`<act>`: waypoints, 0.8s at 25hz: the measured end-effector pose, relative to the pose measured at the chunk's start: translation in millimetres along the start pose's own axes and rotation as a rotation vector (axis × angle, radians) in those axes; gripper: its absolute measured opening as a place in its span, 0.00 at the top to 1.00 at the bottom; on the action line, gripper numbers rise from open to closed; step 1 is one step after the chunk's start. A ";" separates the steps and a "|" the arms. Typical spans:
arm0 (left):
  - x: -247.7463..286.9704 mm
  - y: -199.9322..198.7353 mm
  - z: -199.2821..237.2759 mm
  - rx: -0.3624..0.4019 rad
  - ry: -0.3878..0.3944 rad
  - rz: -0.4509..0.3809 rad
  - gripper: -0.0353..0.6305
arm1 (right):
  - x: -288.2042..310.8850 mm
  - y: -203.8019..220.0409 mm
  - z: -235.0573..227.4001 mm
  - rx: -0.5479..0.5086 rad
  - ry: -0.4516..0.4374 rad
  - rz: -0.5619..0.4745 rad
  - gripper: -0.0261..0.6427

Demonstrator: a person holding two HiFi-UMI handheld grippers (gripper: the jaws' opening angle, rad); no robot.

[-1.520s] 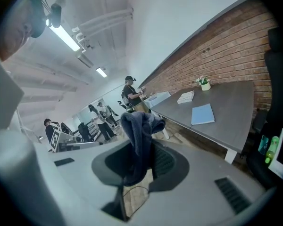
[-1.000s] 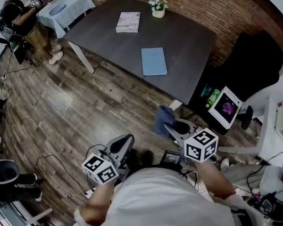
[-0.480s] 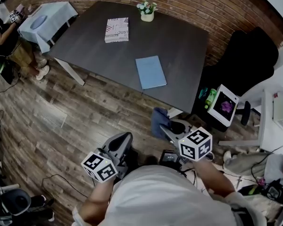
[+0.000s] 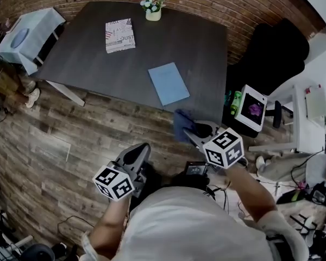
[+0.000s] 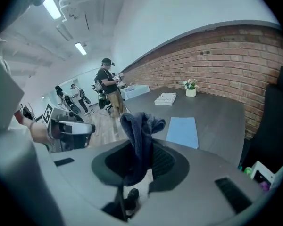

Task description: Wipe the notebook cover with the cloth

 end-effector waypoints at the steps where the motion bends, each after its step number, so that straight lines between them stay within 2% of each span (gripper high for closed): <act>1: 3.0 -0.3 4.9 0.000 0.008 0.005 0.93 | 4.6 -3.3 -3.1 -0.022 0.016 0.014 0.83; 10: 40.2 8.1 32.7 -0.007 0.036 0.059 0.93 | 55.7 -27.1 -40.7 -0.304 0.098 0.188 0.83; 20: 105.8 30.3 61.8 -0.056 -0.074 0.141 0.93 | 132.4 -60.6 -96.8 -0.521 0.069 0.341 0.83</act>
Point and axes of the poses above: the fingertips, and each gripper's own axes: x forward along the fingers, z to its left, y out of its underside, the point moved 6 cm from there along -x, backward along the fingers, and after that the axes turned 14 degrees about x, right-handed, at the moved point
